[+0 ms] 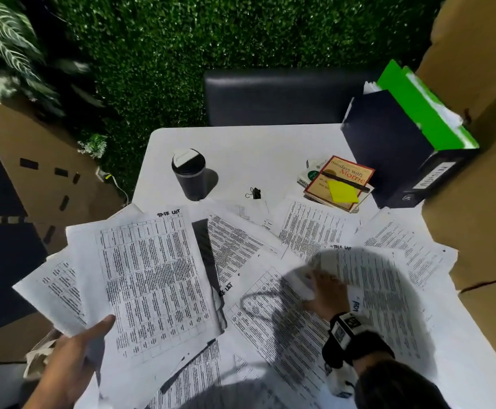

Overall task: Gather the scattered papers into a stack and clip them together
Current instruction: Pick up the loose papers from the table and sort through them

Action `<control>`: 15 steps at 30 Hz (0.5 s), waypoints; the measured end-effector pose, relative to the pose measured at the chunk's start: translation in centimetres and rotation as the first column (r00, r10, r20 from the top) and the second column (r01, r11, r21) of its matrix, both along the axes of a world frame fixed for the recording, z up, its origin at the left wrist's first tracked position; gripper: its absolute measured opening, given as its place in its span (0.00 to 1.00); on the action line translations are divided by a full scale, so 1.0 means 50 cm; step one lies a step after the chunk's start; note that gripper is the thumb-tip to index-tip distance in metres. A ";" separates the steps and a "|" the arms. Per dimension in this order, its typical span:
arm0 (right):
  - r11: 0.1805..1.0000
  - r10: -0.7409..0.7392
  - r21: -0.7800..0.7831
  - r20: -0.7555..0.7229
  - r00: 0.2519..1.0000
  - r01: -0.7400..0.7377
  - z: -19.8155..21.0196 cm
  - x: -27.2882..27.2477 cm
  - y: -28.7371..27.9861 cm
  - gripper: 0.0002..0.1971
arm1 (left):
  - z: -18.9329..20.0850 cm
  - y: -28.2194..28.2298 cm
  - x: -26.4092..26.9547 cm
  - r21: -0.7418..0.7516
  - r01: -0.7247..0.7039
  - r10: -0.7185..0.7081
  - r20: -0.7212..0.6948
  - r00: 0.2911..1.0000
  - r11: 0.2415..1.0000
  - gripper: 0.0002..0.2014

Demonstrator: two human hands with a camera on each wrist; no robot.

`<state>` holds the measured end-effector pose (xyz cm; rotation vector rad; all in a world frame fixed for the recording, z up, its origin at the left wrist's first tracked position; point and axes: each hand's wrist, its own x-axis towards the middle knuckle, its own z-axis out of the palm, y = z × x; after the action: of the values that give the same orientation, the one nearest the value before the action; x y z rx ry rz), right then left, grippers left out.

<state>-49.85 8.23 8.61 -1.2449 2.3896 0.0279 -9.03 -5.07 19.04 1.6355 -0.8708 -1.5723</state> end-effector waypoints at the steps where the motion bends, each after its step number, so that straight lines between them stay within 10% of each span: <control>1: 1.000 -0.003 -0.031 -0.067 0.998 0.001 0.004 0.007 0.001 0.44 | -0.001 0.000 -0.001 -0.019 0.011 -0.010 0.014 1.000 1.000 0.09; 4: 0.977 -0.018 -0.210 -0.221 0.975 -0.029 0.024 0.021 0.002 0.21 | -0.008 -0.005 -0.005 0.024 -0.018 0.019 -0.052 0.998 1.000 0.11; 7: 0.953 -0.007 -0.302 0.028 1.000 0.015 0.046 0.019 0.010 0.07 | -0.010 -0.012 -0.010 0.073 -0.029 0.035 -0.084 0.996 0.997 0.13; 11: 0.893 -0.038 -0.429 0.227 0.973 0.135 0.070 -0.027 0.034 0.10 | -0.007 -0.017 -0.026 0.091 0.010 -0.001 -0.104 0.995 0.996 0.15; 15: 0.972 -0.103 -0.153 0.395 0.913 0.176 0.068 -0.051 0.068 0.36 | -0.009 -0.017 -0.038 0.064 0.035 -0.027 -0.119 0.993 0.997 0.15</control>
<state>-52.40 11.62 12.01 -1.0370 2.1608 -0.4535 -10.95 -5.94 18.57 1.5636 -0.7925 -1.7174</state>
